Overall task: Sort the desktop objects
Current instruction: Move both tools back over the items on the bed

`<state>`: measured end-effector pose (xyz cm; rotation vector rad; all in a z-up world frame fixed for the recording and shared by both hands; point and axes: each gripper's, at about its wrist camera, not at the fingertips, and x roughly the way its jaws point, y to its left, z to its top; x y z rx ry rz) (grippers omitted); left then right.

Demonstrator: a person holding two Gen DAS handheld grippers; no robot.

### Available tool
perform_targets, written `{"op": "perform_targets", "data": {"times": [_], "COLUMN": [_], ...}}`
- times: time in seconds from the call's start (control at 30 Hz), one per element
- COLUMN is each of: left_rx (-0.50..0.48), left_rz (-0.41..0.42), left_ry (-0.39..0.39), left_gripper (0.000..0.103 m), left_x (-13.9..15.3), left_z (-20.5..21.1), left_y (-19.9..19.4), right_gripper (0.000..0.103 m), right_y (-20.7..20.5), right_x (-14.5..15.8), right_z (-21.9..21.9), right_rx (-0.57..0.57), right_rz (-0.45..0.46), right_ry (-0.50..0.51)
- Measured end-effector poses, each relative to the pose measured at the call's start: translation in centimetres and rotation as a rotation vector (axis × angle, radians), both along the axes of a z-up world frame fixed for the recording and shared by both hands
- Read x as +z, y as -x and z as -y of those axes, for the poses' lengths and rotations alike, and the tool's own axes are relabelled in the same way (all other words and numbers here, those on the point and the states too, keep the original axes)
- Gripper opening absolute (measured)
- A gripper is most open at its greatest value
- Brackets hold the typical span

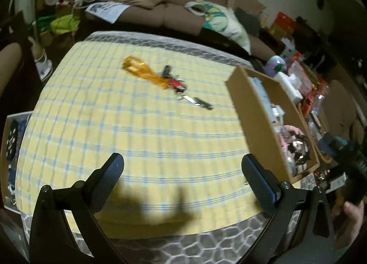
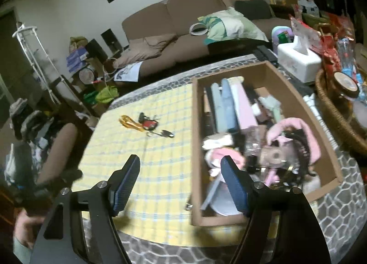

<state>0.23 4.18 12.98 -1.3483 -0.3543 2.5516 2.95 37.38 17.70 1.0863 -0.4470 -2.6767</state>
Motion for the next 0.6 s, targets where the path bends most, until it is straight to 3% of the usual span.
{"op": "perform_targets", "data": {"times": [0.23,0.6], "left_rx": [0.04,0.049], "left_rz": [0.031,0.065], "left_ry": [-0.036,-0.038], "left_gripper": [0.103,0.103], "left_x": [-2.8,-6.0], "left_z": [2.8,3.6], "left_y": [0.9,4.5], "right_gripper": [0.077,0.077], "right_y": [2.2,9.6], "right_x": [-0.7,-6.4], "right_z": [4.8,11.1], "right_rx": [0.061,0.127], "right_rz": [0.013,0.091], "right_ry": [-0.067,-0.157]}}
